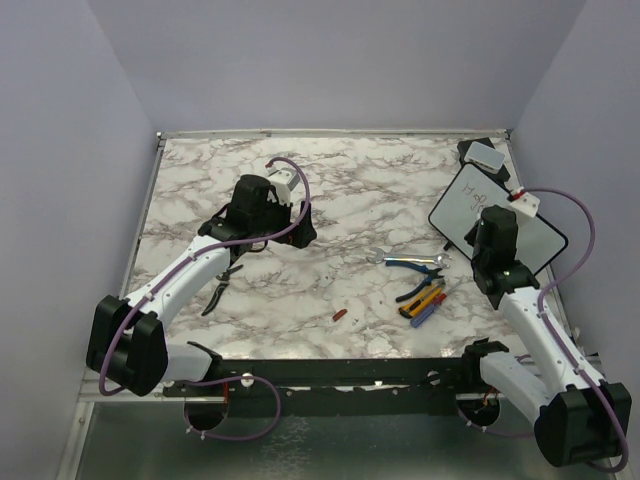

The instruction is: Write a sentence on the whiteboard

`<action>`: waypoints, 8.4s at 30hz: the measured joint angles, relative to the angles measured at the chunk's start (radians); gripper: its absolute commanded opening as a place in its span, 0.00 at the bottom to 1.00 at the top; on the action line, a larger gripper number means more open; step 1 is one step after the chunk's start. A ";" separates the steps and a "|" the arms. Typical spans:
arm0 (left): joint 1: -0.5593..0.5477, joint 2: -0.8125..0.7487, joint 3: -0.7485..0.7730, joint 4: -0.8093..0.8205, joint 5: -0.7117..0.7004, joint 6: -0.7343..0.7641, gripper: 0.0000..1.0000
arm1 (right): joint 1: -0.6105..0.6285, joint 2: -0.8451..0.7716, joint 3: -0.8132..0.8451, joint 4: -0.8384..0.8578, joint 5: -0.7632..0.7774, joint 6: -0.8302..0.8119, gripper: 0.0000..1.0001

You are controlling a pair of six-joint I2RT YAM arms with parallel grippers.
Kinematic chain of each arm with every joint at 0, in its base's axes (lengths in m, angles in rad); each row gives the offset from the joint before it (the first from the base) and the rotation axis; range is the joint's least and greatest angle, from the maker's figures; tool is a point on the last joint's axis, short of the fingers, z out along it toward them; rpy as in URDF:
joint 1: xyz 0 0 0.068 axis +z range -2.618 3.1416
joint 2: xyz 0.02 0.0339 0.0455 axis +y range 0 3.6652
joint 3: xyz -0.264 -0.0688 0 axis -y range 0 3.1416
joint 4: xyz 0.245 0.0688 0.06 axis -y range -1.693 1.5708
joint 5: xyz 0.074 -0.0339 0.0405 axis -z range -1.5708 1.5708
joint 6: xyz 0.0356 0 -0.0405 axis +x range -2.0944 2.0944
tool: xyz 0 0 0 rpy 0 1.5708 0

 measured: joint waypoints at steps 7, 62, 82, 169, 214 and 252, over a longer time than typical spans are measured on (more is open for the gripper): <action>0.000 -0.003 0.000 0.000 0.000 0.000 0.99 | 0.000 -0.033 -0.010 -0.036 0.015 0.019 0.00; -0.003 -0.012 -0.004 0.000 0.002 0.000 0.99 | 0.000 -0.134 -0.012 -0.163 0.119 0.078 0.00; -0.006 -0.017 -0.004 0.000 0.002 0.000 0.99 | 0.000 -0.153 0.000 -0.159 0.143 0.069 0.00; -0.013 -0.019 -0.004 0.000 0.002 0.000 0.99 | 0.000 -0.215 -0.009 -0.222 0.228 0.121 0.00; -0.016 -0.019 -0.004 0.000 0.002 0.000 0.99 | 0.000 -0.230 -0.023 -0.333 0.265 0.218 0.00; -0.019 -0.019 -0.004 0.000 0.002 0.001 0.99 | 0.000 -0.169 -0.023 -0.146 0.121 0.084 0.00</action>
